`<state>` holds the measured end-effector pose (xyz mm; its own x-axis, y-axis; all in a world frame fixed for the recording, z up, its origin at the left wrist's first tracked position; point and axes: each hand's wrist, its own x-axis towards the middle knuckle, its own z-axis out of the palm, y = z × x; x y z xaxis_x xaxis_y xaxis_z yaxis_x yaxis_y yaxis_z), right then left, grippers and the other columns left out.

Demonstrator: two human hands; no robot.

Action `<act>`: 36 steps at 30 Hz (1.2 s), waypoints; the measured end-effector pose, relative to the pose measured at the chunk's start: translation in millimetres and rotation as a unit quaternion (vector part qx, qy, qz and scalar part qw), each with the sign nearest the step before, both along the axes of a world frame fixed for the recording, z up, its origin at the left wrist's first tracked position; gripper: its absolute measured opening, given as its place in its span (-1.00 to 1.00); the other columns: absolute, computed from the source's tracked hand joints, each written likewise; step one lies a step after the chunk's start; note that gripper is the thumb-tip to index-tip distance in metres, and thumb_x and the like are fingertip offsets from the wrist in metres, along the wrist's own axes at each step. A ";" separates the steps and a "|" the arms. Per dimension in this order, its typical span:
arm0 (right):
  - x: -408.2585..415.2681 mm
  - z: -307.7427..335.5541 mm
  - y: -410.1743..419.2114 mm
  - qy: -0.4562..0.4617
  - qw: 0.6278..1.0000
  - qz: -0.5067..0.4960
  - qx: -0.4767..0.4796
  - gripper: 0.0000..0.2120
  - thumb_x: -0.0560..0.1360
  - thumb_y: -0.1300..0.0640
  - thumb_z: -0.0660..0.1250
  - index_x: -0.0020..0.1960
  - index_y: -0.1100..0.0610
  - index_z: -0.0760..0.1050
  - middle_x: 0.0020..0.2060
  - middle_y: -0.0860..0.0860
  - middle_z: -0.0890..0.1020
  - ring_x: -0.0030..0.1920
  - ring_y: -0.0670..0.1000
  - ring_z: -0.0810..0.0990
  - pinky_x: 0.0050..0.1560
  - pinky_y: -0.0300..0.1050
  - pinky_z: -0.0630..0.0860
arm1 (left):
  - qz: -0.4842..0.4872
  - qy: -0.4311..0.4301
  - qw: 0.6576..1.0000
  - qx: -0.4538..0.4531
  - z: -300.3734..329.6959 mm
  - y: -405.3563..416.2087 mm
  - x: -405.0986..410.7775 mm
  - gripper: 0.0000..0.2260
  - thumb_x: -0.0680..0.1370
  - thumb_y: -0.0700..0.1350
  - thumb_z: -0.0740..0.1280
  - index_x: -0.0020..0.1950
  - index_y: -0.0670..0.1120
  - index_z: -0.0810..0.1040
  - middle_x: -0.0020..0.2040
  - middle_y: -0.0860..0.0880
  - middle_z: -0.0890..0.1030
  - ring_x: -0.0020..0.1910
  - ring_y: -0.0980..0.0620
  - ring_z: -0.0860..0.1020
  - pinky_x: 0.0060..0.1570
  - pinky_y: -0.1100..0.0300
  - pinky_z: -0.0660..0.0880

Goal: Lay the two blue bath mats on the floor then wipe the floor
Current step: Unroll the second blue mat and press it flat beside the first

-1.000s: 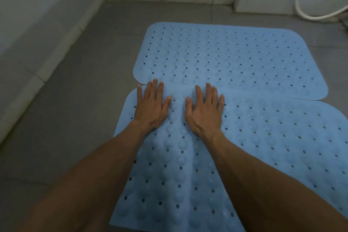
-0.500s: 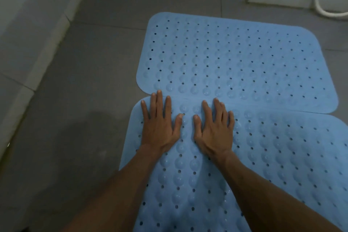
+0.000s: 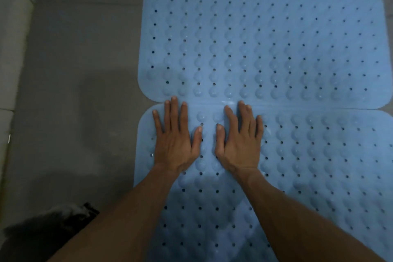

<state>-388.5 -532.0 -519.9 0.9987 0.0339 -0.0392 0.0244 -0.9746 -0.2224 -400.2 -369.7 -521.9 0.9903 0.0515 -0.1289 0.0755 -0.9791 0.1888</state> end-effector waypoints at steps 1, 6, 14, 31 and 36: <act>3.0 0.6 0.1 0.004 1.000 -0.002 0.001 -0.47 0.63 -0.13 0.08 0.55 0.05 0.26 0.58 0.13 0.19 0.60 0.11 0.08 0.57 0.24 0.01 | 0.001 0.008 1.000 0.003 -0.7 1.1 2.1 -0.35 0.61 0.18 -0.01 0.57 -0.20 0.01 0.59 -0.22 -0.05 0.57 -0.16 -0.09 0.48 -0.28 -0.06; 3.5 0.8 0.7 0.001 1.000 -0.008 0.012 -0.46 0.62 -0.13 0.08 0.55 0.03 0.27 0.58 0.13 0.21 0.60 0.11 0.09 0.57 0.24 0.00 | -0.012 0.002 1.000 0.021 -3.5 2.0 3.0 -0.37 0.62 0.16 -0.01 0.57 -0.20 0.04 0.58 -0.23 -0.01 0.57 -0.17 -0.06 0.47 -0.28 -0.05; 3.7 -1.2 -2.0 0.011 0.999 0.002 0.034 -0.44 0.63 -0.16 -0.01 0.57 0.01 0.21 0.61 0.11 0.12 0.62 0.09 0.00 0.58 0.22 -0.09 | 0.000 -0.014 1.000 -0.004 -6.7 2.1 1.9 -0.39 0.62 0.16 -0.07 0.57 -0.15 0.02 0.59 -0.17 -0.06 0.58 -0.09 -0.13 0.50 -0.23 -0.16; 10.5 16.3 -149.4 -0.030 0.978 0.035 0.201 -0.55 0.64 0.05 0.07 0.46 0.17 0.39 0.54 0.14 0.29 0.56 0.13 0.19 0.59 0.09 0.02 | 0.112 -0.042 0.993 -0.006 16.7 -124.4 8.9 -0.35 0.59 0.18 -0.13 0.55 -0.23 0.05 0.57 -0.27 -0.01 0.55 -0.22 -0.05 0.50 -0.20 -0.19; 28.9 8.0 -270.4 -0.068 0.997 -0.008 0.034 -0.54 0.64 -0.02 0.06 0.44 0.16 0.39 0.52 0.20 0.31 0.54 0.20 0.21 0.58 0.16 0.02 | 0.051 -0.076 0.994 -0.066 14.3 -260.9 22.6 -0.41 0.62 0.13 -0.03 0.54 -0.21 0.14 0.56 -0.26 0.10 0.55 -0.22 0.05 0.52 -0.16 -0.13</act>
<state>-359.7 -802.4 -511.9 0.9950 0.0158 0.0983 0.0432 -0.9578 -0.2842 -377.6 -630.6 -507.6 0.9893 0.1453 0.0091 0.1340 -0.9336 0.3323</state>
